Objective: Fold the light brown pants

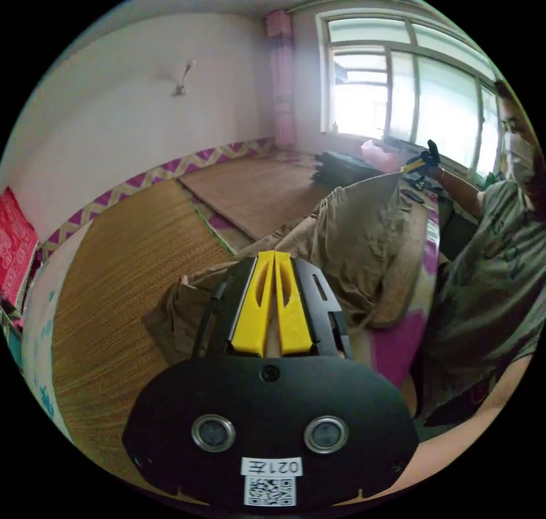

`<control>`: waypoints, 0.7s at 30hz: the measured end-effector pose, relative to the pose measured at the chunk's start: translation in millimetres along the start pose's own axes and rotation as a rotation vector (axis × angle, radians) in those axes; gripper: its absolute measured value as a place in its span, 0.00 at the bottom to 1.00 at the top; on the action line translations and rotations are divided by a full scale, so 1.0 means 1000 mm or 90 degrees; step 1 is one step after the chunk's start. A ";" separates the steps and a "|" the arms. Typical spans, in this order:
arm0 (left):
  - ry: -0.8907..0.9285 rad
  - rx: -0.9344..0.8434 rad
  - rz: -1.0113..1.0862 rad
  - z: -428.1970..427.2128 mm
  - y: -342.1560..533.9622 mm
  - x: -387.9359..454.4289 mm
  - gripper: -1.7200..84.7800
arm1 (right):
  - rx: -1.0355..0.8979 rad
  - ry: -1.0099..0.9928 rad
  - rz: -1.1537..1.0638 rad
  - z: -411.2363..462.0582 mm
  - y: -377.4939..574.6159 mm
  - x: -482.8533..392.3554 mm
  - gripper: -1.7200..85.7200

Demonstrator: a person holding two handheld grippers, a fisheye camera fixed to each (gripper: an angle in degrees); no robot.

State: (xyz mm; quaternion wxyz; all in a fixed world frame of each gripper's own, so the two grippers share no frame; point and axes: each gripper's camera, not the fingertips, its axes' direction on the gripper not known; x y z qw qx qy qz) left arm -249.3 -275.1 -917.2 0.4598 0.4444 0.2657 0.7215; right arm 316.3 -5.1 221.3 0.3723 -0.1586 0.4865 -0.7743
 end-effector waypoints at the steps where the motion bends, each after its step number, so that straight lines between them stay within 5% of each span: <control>1: 0.003 0.019 0.011 -0.029 0.014 0.014 0.01 | 0.029 0.001 -0.004 -0.028 0.011 -0.020 0.01; 9: 0.051 0.017 -0.063 -0.114 0.134 0.073 0.01 | 0.068 -0.051 0.032 -0.108 0.105 -0.161 0.01; 14: 0.084 -0.031 -0.188 -0.089 0.205 0.063 0.01 | 0.024 -0.127 0.107 -0.066 0.150 -0.210 0.01; 21: 0.093 0.055 -0.301 -0.097 0.248 0.031 0.01 | -0.041 -0.140 0.166 -0.017 0.173 -0.228 0.02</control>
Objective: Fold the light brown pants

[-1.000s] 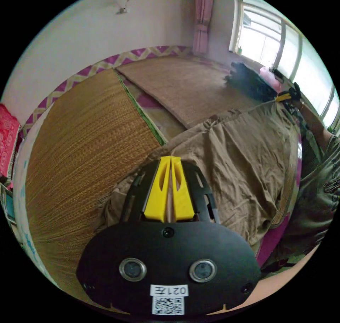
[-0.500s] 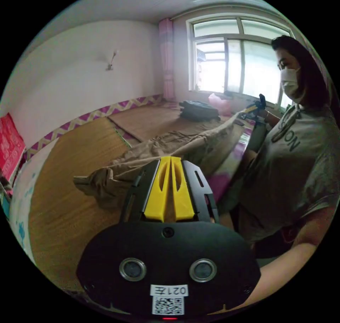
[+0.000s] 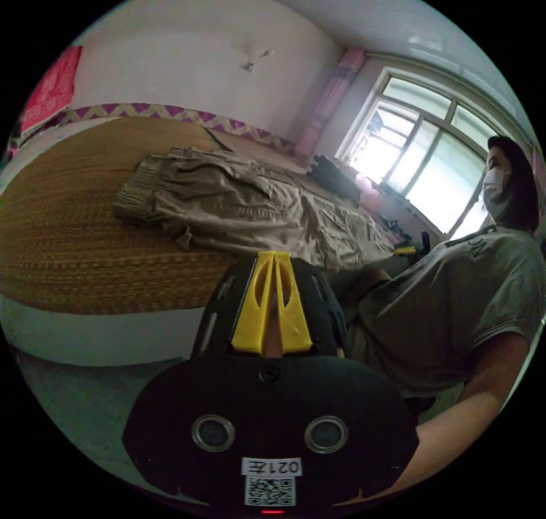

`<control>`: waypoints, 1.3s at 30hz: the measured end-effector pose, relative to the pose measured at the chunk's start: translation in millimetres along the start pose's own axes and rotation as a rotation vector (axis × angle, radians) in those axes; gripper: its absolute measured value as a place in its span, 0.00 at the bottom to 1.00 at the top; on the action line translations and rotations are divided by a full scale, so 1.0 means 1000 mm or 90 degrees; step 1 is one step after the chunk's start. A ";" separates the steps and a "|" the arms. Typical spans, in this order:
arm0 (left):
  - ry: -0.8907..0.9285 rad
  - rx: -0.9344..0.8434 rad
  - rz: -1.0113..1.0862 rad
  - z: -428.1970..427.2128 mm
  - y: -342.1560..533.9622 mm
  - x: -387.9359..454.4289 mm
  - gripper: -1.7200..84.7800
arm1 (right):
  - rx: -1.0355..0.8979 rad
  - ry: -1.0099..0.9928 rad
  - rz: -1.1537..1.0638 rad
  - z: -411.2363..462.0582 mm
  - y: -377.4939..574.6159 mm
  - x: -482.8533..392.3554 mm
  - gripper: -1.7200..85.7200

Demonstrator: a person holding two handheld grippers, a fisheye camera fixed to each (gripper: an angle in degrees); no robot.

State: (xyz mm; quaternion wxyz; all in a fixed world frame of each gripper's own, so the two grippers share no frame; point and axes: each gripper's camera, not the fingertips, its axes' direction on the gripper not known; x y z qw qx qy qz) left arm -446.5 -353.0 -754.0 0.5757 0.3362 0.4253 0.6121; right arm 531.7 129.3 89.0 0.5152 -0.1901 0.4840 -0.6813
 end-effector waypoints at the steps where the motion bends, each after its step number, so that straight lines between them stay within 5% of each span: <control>1: -0.001 0.024 -0.005 -0.009 -0.001 -0.003 0.01 | -0.010 0.000 0.010 0.002 -0.001 0.003 0.02; 6: -0.049 0.068 0.064 -0.031 -0.035 0.016 0.01 | -0.046 -0.082 -0.018 -0.020 -0.011 0.024 0.10; 9: -0.105 0.024 0.114 0.006 -0.094 0.031 0.01 | 0.100 -0.013 0.064 -0.050 -0.029 0.075 0.10; 11: -0.079 0.018 0.116 0.041 -0.136 0.030 0.01 | 0.084 0.065 0.079 -0.037 -0.055 0.104 0.08; 15: -0.035 -0.034 0.045 0.143 -0.232 0.005 0.01 | -0.011 0.041 0.111 0.027 -0.116 0.175 0.03; 21: -0.185 -0.261 -0.136 0.255 -0.269 -0.085 0.01 | -0.074 -0.071 0.209 0.060 -0.116 0.219 0.01; 26: -0.005 -0.168 -0.270 0.244 -0.265 -0.144 0.01 | -0.077 -0.051 0.240 0.058 -0.100 0.218 0.01; 39: -0.008 -0.076 -0.340 0.233 -0.290 -0.198 0.01 | -0.125 0.037 0.210 0.124 -0.182 0.269 0.01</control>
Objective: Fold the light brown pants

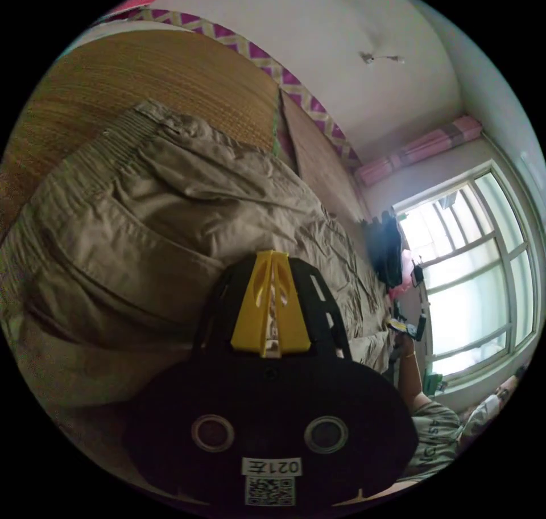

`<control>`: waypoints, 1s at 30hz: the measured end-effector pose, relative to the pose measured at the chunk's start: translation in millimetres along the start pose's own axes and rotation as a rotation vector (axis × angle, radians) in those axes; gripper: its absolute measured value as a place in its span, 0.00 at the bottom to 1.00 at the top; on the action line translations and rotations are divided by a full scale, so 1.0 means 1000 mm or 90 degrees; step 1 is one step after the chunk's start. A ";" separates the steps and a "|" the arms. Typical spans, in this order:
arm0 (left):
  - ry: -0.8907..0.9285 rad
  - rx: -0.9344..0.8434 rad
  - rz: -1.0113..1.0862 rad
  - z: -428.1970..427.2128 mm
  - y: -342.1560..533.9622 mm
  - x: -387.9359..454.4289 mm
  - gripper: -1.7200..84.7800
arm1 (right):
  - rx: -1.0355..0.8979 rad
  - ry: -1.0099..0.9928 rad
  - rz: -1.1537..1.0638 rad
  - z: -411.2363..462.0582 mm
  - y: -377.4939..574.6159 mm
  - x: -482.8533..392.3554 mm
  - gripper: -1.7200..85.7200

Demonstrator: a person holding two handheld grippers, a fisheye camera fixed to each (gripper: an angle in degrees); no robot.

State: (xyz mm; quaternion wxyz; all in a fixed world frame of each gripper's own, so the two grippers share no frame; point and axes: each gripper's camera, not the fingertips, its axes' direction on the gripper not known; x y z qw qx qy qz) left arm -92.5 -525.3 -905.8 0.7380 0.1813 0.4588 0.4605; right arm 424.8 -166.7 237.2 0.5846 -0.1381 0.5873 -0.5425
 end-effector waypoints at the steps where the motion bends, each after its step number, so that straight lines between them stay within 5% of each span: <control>1: -0.007 0.024 -0.021 -0.007 0.000 -0.007 0.01 | -0.007 0.012 -0.012 0.005 -0.008 -0.004 0.01; 8: -0.006 0.056 -0.040 -0.021 0.009 -0.020 0.01 | -0.083 0.048 -0.069 0.004 -0.022 -0.026 0.01; 12: 0.035 0.084 0.044 -0.021 0.022 0.005 0.01 | 0.038 0.032 -0.038 -0.030 -0.023 -0.016 0.01; 15: 0.091 -0.010 0.204 0.012 0.022 0.068 0.01 | 0.018 0.069 -0.040 -0.004 -0.051 -0.016 0.01; 19: -0.067 -0.178 0.336 0.090 0.031 0.129 0.01 | -0.027 0.107 -0.032 0.041 -0.095 -0.019 0.01; 21: -0.171 -0.230 0.343 0.116 0.032 0.126 0.01 | -0.071 0.086 -0.043 0.061 -0.111 -0.023 0.01; 25: -0.191 -0.149 0.273 0.105 0.017 0.094 0.01 | -0.059 0.112 -0.030 0.065 -0.132 -0.026 0.01; 30: -0.096 -0.115 0.135 0.095 0.013 0.054 0.01 | -0.027 0.128 -0.008 0.068 -0.146 -0.029 0.01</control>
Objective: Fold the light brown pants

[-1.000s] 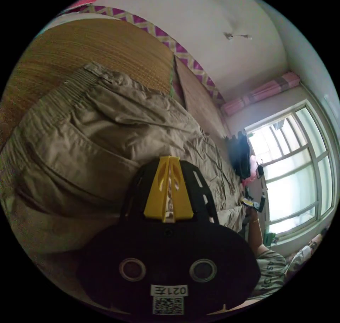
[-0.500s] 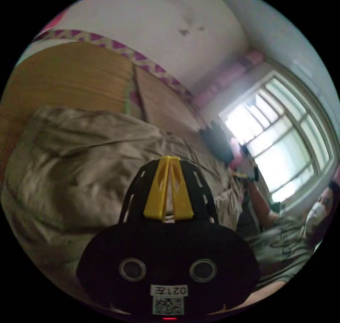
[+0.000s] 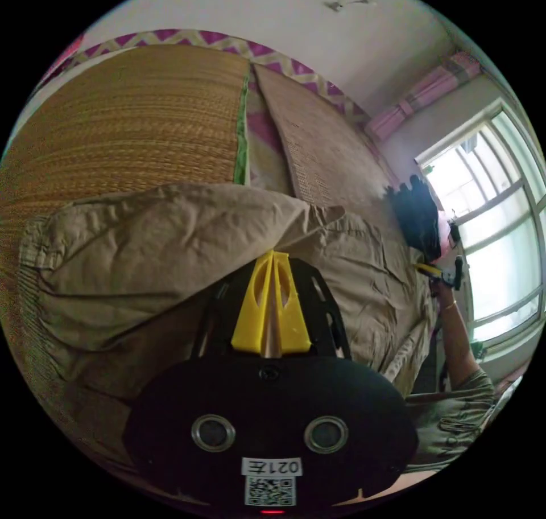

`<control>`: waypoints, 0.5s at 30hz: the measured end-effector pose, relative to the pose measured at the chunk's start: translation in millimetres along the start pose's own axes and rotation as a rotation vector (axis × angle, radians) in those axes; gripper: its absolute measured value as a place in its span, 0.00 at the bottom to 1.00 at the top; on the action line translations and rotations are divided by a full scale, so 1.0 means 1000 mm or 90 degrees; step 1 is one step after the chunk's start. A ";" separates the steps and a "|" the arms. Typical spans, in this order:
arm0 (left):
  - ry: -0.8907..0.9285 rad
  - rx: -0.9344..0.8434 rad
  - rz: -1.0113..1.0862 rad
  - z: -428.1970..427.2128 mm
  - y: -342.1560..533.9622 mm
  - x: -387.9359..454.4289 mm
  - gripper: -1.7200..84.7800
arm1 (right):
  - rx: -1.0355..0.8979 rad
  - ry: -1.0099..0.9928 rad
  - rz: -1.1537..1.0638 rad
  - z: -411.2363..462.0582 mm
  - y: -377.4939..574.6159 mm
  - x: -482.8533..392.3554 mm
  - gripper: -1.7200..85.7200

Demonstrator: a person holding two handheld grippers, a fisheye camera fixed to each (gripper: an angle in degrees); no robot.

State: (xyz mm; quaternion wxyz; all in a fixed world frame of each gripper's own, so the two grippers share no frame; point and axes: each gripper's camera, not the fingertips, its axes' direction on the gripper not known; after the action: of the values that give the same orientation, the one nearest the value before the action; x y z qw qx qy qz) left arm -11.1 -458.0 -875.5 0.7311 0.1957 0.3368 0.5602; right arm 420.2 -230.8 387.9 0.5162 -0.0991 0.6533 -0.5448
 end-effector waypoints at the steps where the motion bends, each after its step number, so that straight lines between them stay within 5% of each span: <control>1: 0.009 0.002 -0.010 0.000 0.004 -0.002 0.01 | 0.006 0.005 0.004 -0.001 -0.002 -0.001 0.01; 8: -0.065 0.057 0.047 -0.015 0.046 0.029 0.01 | -0.032 -0.033 0.001 -0.028 0.022 0.003 0.01; 15: -0.046 0.124 0.237 -0.095 0.157 0.105 0.01 | 0.010 -0.086 -0.070 -0.128 0.166 -0.022 0.02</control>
State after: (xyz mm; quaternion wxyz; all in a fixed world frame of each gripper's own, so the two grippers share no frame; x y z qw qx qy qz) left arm -171.2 -320.8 -866.3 0.6045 0.3441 0.3209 0.6428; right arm 401.5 -73.1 248.6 0.5292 -0.1672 0.6065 -0.5693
